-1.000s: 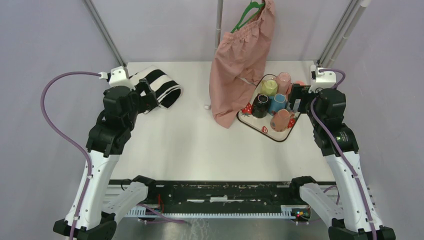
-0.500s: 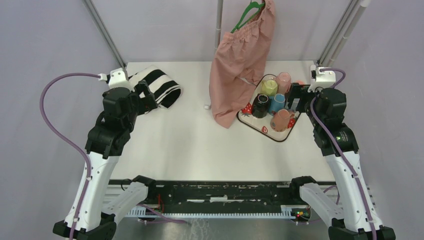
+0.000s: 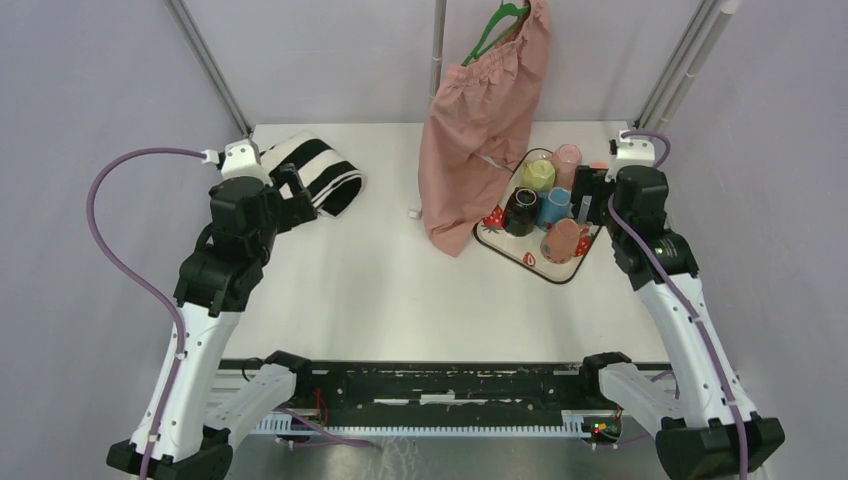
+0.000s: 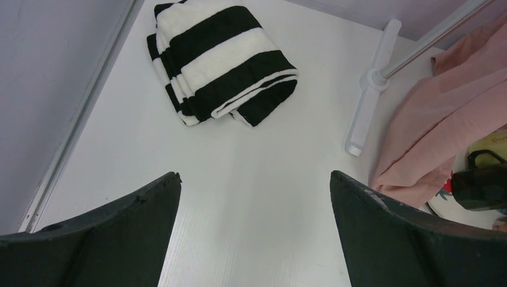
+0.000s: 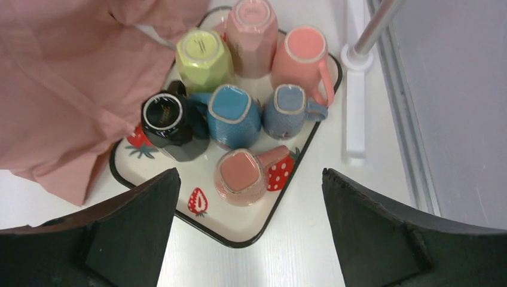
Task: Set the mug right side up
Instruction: Move the tray to the center of the board.
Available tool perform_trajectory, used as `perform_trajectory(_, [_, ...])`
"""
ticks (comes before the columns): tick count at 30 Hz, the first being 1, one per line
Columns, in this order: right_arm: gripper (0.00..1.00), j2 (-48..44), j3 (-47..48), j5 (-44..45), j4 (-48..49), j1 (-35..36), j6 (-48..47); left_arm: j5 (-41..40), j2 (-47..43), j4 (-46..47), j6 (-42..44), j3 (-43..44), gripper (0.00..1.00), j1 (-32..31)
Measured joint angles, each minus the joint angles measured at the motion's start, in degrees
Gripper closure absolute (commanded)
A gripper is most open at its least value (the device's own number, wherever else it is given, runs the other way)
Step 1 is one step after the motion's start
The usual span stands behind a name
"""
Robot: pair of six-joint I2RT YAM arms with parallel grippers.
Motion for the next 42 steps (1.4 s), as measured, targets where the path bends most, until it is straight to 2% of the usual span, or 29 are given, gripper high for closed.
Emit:
perform_trajectory(8, [0.08,11.76,0.44,-6.84,-3.74,0.0,-3.1,3.54,0.07,-0.02,0.0,-3.17,0.0,0.0])
perform_trajectory(12, [0.08,15.43,0.76,-7.61,-4.46,0.0,-3.72,5.64,0.28,-0.04,0.0,-3.85,0.0,0.0])
perform_trajectory(20, [0.06,17.81,0.39,-5.09,-4.0,-0.79,-3.04,8.98,0.72,-0.02,0.0,-5.03,0.0,0.0])
perform_trajectory(29, [0.06,17.31,-3.48,-13.92,-3.58,-1.79,-3.13,11.45,2.23,-0.09,0.0,-6.19,0.0,0.0])
perform_trajectory(33, [0.12,15.45,-4.17,-14.8,-4.9,-1.79,-3.74,11.72,2.27,-0.07,0.0,-6.19,0.0,0.0])
perform_trajectory(36, [0.14,13.92,-4.39,-18.95,-5.07,-1.62,-5.27,11.82,2.29,-0.07,0.0,-6.19,0.0,0.0])
perform_trajectory(38, [0.14,13.38,-4.63,-21.09,-5.2,-0.09,-6.12,11.87,2.32,-0.07,0.0,-6.19,0.0,0.0])
perform_trajectory(42, [0.14,13.49,-5.7,-20.98,-4.94,8.83,-7.19,11.93,2.64,-0.07,0.0,-6.19,0.0,0.0])
